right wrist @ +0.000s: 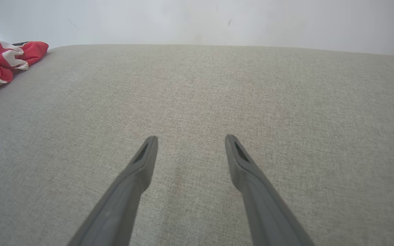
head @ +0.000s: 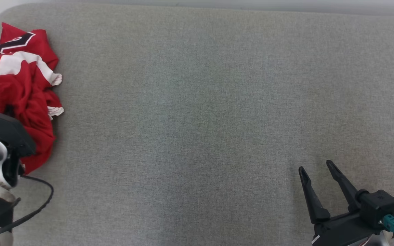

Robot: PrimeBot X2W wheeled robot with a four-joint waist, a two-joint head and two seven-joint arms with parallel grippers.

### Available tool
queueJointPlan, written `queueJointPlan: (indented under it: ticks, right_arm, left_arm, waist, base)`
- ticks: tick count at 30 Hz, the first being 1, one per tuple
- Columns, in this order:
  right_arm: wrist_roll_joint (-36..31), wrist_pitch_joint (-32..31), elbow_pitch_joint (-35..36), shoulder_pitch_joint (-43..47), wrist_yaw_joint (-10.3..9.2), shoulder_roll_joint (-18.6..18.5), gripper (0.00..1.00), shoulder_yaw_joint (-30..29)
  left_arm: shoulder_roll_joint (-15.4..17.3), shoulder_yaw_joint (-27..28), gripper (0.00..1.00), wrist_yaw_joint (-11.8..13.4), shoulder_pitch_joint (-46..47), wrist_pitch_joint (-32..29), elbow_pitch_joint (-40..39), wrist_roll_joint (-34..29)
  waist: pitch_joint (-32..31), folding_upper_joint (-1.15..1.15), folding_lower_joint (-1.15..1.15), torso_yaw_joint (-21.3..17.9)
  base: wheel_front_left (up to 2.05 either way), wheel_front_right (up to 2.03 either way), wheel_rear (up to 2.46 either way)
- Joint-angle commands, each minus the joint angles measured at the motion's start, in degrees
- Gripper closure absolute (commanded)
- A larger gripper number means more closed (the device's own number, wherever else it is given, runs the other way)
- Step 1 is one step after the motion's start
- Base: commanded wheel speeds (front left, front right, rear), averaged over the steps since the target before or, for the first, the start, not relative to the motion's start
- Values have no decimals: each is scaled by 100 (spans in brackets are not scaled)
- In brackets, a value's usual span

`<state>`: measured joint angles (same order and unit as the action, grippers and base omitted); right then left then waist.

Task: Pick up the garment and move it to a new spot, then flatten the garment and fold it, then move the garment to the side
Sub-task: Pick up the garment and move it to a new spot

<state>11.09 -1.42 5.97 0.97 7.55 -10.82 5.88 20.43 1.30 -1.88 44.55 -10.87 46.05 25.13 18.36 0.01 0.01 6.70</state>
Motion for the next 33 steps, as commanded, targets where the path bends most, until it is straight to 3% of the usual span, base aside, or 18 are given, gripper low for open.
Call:
queueJointPlan:
  ticks: [1, 13, 19, 26, 33]
  right_arm:
    - [76, 60, -46, -4, -12, 47, 0, 21]
    - [326, 560, -762, 20, -12, 475, 0, 113]
    - [414, 817, -1078, -72, -12, 612, 0, 112]
    - [499, 1093, -1463, -68, -12, 730, 0, 24]
    - [500, 1172, -1560, -5, -12, 764, 0, 11]
  left_arm:
    - [104, 9, 100, -3, -59, -16, -89, 0]
    - [564, -148, 100, -257, 237, -537, -1345, 19]
    - [573, -289, 100, -261, 486, -661, -1962, -38]
    - [259, -652, 100, -370, 729, -821, -2514, 83]
    - [-372, -910, 100, -448, 725, -720, -2876, 470]
  waist:
    - [-116, -1, -1, 62]
    - [-997, -1, -1, 197]
    - [-1350, -1, -1, 37]
    - [-1858, -1, -1, -432]
    - [-2032, -1, -1, -1053]
  base:
    - [0, 0, 0]
    - [0, 0, 0]
    - [0, 0, 0]
    - [0, 0, 0]
    - [0, 0, 0]
